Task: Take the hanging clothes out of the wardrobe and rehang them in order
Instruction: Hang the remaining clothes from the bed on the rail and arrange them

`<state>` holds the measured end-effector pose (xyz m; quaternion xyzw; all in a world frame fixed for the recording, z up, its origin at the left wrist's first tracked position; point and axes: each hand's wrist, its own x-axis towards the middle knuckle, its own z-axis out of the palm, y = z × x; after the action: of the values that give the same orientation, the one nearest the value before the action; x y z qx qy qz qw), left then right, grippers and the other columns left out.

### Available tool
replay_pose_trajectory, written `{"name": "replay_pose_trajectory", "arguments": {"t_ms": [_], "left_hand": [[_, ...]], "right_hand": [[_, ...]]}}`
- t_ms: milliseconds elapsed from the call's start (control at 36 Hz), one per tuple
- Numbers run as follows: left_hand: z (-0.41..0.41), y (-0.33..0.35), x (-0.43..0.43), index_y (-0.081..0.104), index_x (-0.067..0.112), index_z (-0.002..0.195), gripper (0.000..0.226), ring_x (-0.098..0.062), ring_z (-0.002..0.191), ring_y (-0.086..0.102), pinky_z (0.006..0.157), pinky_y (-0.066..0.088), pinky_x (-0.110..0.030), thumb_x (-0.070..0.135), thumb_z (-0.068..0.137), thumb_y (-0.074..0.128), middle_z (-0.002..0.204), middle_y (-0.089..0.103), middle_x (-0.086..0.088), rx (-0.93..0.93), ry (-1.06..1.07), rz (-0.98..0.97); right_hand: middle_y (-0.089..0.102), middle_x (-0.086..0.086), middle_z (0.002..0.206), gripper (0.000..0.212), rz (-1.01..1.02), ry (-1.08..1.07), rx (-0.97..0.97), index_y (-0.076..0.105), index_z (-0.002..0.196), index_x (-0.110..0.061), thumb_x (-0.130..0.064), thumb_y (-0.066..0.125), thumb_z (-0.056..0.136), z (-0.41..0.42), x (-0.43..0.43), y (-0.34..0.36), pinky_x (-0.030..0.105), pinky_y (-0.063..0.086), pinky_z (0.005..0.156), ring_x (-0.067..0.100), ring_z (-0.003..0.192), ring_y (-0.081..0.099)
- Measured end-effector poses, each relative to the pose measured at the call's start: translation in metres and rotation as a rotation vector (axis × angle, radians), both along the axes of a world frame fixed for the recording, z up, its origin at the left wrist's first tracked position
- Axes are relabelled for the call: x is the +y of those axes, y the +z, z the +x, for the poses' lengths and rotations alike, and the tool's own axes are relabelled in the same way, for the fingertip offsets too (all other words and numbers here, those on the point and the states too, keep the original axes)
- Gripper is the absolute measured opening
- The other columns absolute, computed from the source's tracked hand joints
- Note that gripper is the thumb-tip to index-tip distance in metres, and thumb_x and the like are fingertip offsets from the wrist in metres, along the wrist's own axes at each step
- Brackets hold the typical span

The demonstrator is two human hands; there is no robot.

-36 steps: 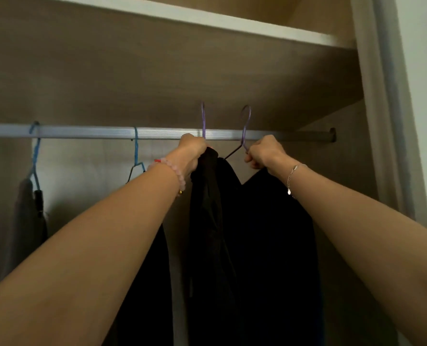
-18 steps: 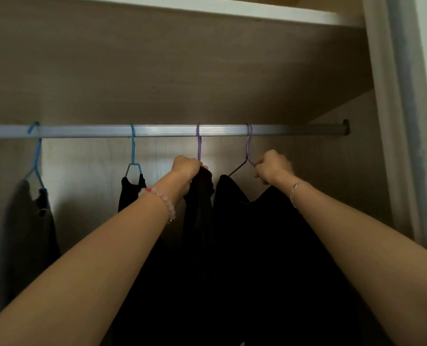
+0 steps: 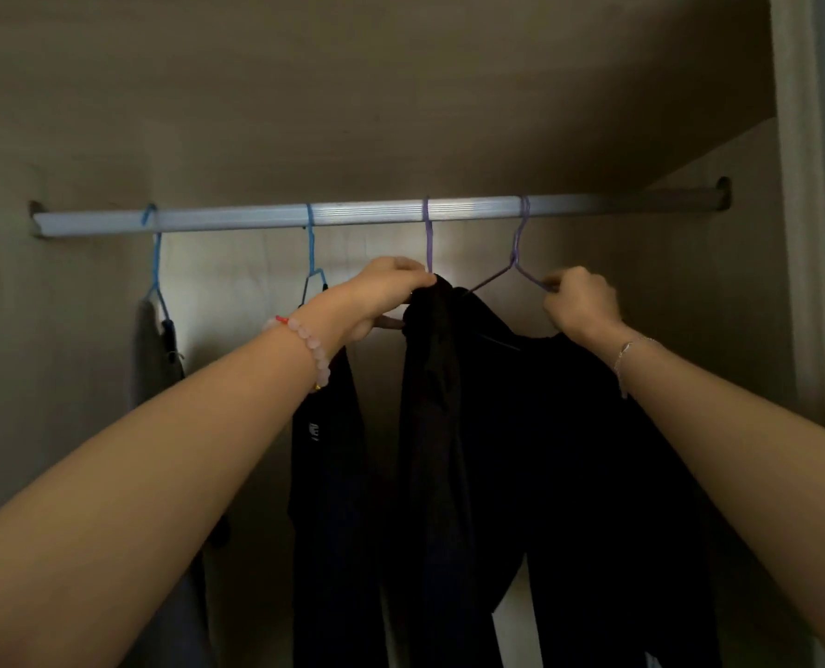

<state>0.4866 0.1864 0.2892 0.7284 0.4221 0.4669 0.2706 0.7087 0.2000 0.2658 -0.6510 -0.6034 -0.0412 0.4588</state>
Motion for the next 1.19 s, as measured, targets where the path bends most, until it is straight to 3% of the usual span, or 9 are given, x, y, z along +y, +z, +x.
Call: {"name": "replay_pose_trajectory", "arguments": {"t_ms": [111,389,556,667,778,861,944,1056,1194], "left_hand": [[-0.020,-0.002,-0.011,0.042,0.017,0.136,0.044,-0.015,0.111,0.052,0.089,0.051,-0.033,0.019,0.093,0.052,0.123,0.050,0.001,0.056,0.000,0.025],[-0.083,0.002,-0.051,0.055,0.018,0.116,0.026,-0.014,0.092,0.060,0.083,0.052,-0.033,0.009,0.092,0.049,0.105,0.063,-0.002,0.016,0.006,0.364],[-0.132,0.012,-0.066,0.055,0.018,0.103,0.020,-0.016,0.089,0.058,0.073,0.046,-0.028,0.005,0.090,0.048,0.098,0.062,-0.005,0.044,0.171,0.460],[-0.167,0.012,-0.068,0.058,0.017,0.103,0.020,-0.010,0.081,0.056,0.069,0.043,-0.017,0.006,0.089,0.050,0.100,0.063,-0.006,0.085,0.287,0.509],[-0.200,0.000,-0.057,0.060,0.017,0.106,0.023,-0.013,0.085,0.058,0.073,0.044,-0.014,0.007,0.087,0.052,0.104,0.062,-0.002,0.142,0.449,0.484],[-0.217,-0.013,-0.047,0.059,0.018,0.112,0.028,-0.021,0.107,0.056,0.093,0.046,-0.032,0.012,0.084,0.058,0.122,0.059,-0.007,0.141,0.508,0.377],[-0.224,-0.027,-0.044,0.053,0.015,0.126,0.041,-0.015,0.106,0.050,0.082,0.042,-0.022,0.015,0.085,0.062,0.130,0.052,-0.008,0.088,0.474,0.267],[-0.228,-0.042,-0.041,0.046,0.018,0.134,0.050,-0.019,0.119,0.048,0.088,0.038,-0.026,0.015,0.086,0.058,0.138,0.045,-0.003,-0.047,0.417,0.188],[-0.234,-0.046,-0.037,0.040,0.019,0.137,0.053,-0.007,0.083,0.052,0.064,0.043,-0.023,0.010,0.086,0.054,0.135,0.045,0.000,-0.152,0.378,0.127]], "right_hand": [[0.062,0.017,0.122,0.032,0.025,0.000,0.045,0.062,0.120,-0.011,-0.009,0.046,0.092,-0.004,-0.015,0.003,0.046,0.045,0.099,0.036,0.114,0.056],[0.070,0.008,0.107,0.016,0.245,0.245,0.200,0.067,0.081,-0.026,-0.014,0.059,0.088,-0.055,-0.036,0.019,0.036,0.047,0.097,0.022,0.104,0.062],[0.065,0.017,0.104,0.023,0.219,0.497,0.213,0.064,0.110,0.001,-0.004,0.057,0.088,-0.113,-0.053,0.040,0.013,0.046,0.067,0.019,0.088,0.062],[0.067,0.024,0.110,0.014,0.215,0.612,0.151,0.065,0.098,-0.009,-0.005,0.056,0.088,-0.153,-0.061,0.045,0.026,0.049,0.079,0.016,0.084,0.060],[0.065,0.010,0.102,0.010,0.172,0.651,0.155,0.063,0.094,-0.019,-0.014,0.059,0.086,-0.190,-0.060,0.042,0.039,0.048,0.099,0.019,0.098,0.062],[0.060,0.010,0.113,0.034,0.129,0.644,0.145,0.059,0.116,-0.007,-0.020,0.062,0.086,-0.215,-0.056,0.036,0.040,0.044,0.103,0.027,0.119,0.054],[0.047,0.008,0.141,0.059,0.057,0.654,0.144,0.043,0.138,-0.010,-0.032,0.061,0.087,-0.237,-0.048,0.028,0.036,0.039,0.106,0.023,0.129,0.045],[0.035,0.006,0.150,0.072,-0.006,0.700,0.168,0.031,0.146,-0.012,-0.039,0.060,0.086,-0.255,-0.035,0.018,0.033,0.033,0.109,0.022,0.135,0.038],[0.045,0.013,0.139,0.072,-0.064,0.643,0.184,0.032,0.141,-0.008,-0.038,0.062,0.083,-0.264,-0.027,0.012,0.035,0.041,0.099,0.027,0.122,0.050]]}}
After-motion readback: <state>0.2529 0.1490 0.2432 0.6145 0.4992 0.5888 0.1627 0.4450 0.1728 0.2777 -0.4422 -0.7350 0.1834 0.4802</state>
